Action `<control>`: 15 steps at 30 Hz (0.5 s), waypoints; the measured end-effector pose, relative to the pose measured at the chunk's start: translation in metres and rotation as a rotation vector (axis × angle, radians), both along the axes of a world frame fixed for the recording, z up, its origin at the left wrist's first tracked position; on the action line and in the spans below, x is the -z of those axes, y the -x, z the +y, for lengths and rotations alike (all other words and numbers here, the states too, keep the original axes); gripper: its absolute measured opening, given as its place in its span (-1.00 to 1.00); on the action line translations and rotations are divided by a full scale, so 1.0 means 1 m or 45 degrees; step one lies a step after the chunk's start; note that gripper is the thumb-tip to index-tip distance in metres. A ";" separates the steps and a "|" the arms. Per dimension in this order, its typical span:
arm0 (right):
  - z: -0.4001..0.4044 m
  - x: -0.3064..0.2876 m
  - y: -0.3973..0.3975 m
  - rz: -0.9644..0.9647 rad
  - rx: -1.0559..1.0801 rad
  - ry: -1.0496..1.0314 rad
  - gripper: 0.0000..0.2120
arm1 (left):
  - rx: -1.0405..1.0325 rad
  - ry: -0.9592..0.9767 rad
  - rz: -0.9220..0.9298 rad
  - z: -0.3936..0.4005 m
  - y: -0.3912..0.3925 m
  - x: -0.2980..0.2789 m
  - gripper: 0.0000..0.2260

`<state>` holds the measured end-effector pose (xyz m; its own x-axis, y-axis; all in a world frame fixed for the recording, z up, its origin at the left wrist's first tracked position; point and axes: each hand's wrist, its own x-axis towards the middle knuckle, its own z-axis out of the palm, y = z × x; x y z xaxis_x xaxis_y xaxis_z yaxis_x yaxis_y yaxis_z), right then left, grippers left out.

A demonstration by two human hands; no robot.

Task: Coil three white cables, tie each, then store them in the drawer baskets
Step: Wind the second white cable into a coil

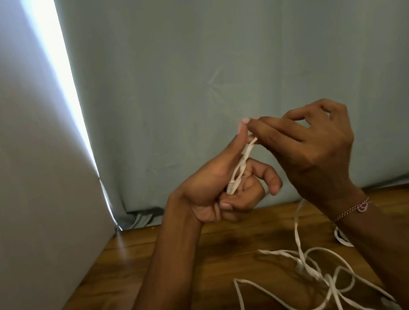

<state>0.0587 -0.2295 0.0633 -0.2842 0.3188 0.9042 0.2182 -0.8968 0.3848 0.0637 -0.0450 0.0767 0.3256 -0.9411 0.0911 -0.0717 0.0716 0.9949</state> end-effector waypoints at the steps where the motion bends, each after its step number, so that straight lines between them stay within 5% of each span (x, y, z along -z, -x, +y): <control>1: 0.002 0.001 -0.002 0.047 -0.008 -0.014 -0.74 | 0.064 0.009 0.026 -0.001 0.000 -0.001 -0.22; 5: 0.011 0.010 -0.010 0.350 -0.020 -0.023 -0.62 | 0.196 0.040 0.065 -0.003 0.001 -0.001 -0.17; 9: 0.018 0.021 -0.017 0.654 -0.229 -0.042 -0.40 | -0.008 0.224 0.038 -0.004 0.002 -0.002 -0.34; 15: 0.028 0.031 -0.017 1.177 -0.137 -0.025 -0.50 | -0.237 0.443 0.108 0.000 -0.001 -0.009 -0.46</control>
<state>0.0758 -0.2012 0.0320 0.5244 0.3147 0.7912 0.5128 -0.8585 0.0016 0.0643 -0.0451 0.0853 0.5076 -0.7832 0.3592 -0.0335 0.3987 0.9165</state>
